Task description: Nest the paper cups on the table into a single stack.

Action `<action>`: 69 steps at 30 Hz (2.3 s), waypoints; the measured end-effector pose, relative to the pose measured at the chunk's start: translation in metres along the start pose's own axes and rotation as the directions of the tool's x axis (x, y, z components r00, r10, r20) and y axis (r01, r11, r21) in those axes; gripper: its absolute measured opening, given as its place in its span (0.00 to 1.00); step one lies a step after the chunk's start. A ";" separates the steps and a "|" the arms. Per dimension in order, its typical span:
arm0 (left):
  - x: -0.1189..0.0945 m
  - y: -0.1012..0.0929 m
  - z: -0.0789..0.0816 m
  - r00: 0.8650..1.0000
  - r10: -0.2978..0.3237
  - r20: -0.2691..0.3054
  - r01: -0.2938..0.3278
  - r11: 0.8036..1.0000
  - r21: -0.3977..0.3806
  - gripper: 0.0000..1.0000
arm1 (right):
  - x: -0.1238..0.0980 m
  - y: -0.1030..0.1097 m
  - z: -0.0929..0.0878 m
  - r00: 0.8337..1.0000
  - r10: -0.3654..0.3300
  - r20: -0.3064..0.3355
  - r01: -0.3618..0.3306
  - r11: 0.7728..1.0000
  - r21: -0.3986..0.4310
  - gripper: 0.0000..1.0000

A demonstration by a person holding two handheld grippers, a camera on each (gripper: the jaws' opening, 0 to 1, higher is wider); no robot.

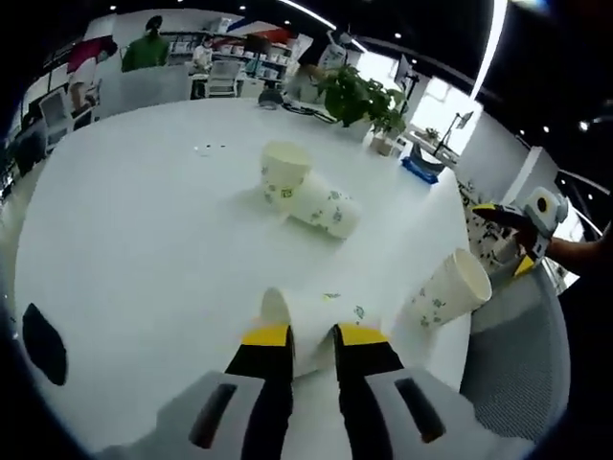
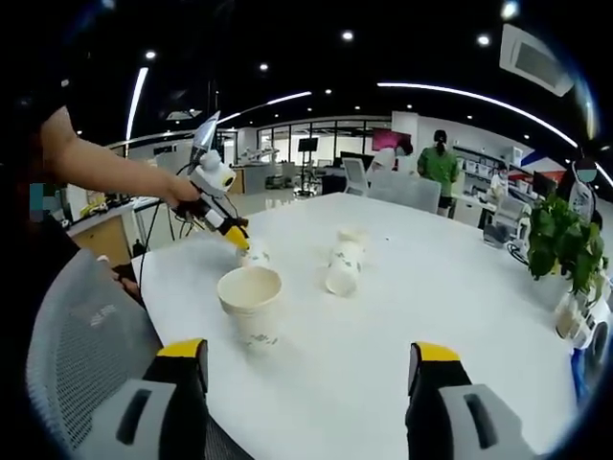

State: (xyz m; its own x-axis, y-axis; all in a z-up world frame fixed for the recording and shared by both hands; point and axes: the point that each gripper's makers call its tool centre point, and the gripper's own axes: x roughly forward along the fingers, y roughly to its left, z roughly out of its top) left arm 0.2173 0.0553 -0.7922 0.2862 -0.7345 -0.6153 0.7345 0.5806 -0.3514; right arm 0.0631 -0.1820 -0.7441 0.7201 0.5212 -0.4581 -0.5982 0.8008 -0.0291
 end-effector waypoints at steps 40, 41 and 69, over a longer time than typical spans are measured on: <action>-0.038 -0.122 0.048 0.977 -0.193 -0.092 0.214 0.884 0.416 0.00 | 0.000 0.002 0.002 1.000 0.007 0.012 -0.007 1.000 -0.013 0.87; -0.039 -0.126 0.047 0.974 -0.201 -0.106 0.227 0.873 0.432 0.00 | 0.000 0.002 0.002 1.000 0.008 0.013 -0.008 1.000 -0.013 0.87; -0.017 -0.201 0.026 0.912 -0.259 -0.319 0.405 0.695 0.594 0.00 | -0.001 0.001 0.003 1.000 0.007 0.018 -0.006 1.000 -0.014 0.87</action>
State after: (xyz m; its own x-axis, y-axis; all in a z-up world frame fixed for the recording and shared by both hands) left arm 0.0806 -0.0578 -0.6925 -0.1257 -0.7077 -0.6952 0.9919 -0.1030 -0.0745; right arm 0.0630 -0.1803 -0.7413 0.7224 0.5317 -0.4421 -0.6076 0.7933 -0.0386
